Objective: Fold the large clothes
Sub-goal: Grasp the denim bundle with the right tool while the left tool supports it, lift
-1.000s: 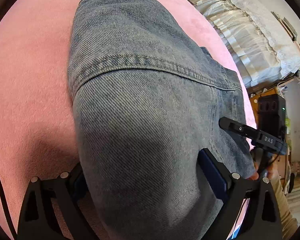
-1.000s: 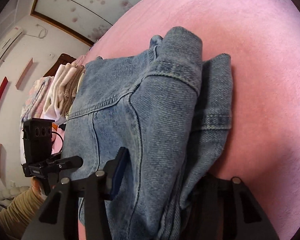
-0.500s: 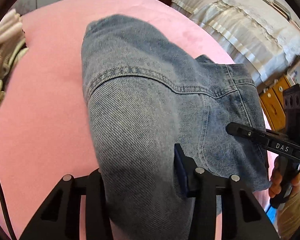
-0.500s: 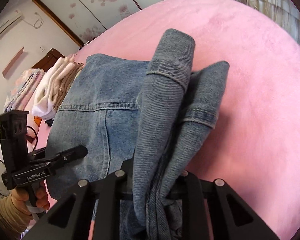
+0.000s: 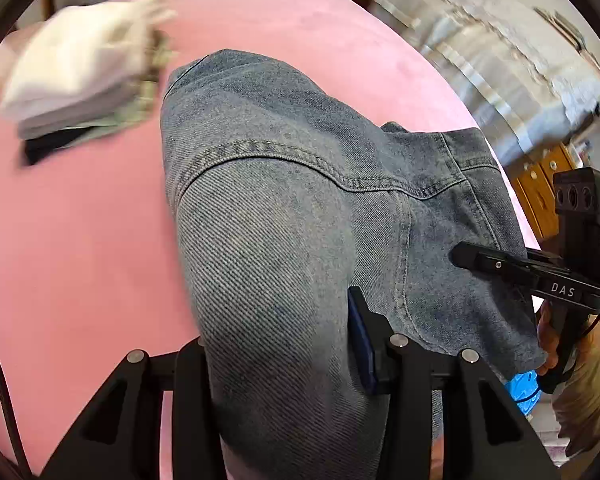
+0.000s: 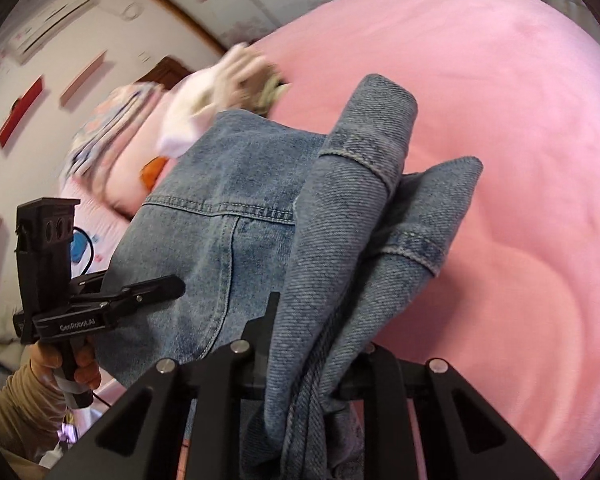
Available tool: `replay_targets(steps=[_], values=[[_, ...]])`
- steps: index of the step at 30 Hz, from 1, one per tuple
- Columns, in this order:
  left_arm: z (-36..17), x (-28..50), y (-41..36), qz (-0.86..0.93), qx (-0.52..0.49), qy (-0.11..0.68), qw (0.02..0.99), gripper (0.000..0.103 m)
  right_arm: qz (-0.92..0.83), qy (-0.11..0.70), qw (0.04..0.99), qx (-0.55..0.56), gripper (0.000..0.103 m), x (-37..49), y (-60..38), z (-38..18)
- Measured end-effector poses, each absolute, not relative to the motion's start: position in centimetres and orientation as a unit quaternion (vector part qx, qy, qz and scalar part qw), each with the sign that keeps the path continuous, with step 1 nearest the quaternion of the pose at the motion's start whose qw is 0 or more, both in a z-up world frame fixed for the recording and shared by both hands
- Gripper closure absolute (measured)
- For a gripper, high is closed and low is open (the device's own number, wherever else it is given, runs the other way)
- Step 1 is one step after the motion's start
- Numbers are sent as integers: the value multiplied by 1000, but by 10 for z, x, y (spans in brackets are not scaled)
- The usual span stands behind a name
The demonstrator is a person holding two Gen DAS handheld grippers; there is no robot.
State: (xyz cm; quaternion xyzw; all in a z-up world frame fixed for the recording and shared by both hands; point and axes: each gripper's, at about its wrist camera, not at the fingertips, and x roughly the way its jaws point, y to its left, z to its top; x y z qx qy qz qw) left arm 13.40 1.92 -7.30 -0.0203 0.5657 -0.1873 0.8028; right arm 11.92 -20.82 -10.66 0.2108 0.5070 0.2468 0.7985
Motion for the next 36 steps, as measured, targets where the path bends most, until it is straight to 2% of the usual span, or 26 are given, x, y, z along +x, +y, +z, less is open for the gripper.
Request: replay_targets(steps=[5,9,14,18,22,27,30,31,36], values=[[-18,149,94,-161,-13,534,830,61,296,476,806,191,85,161,-138,-53],[32,192,143,-147,10,499,854,61,321,444,817,182,85,208,-90,-10],[83,285,201,-131,23,467,874,61,331,403,832,190,85,300,-34,37],[101,367,238,-127,44,444,886,61,326,385,836,214,85,374,-4,44],[84,452,273,-116,47,434,892,60,320,378,840,222,85,452,24,26],[5,540,296,-85,18,475,876,57,295,425,824,230,85,532,49,-43],[-46,574,295,-47,26,500,864,43,261,462,824,199,83,554,62,-90],[-54,575,294,-46,28,495,867,36,260,451,830,200,83,555,60,-102],[-65,578,316,-70,-14,484,872,20,299,399,847,183,80,550,53,-114]])
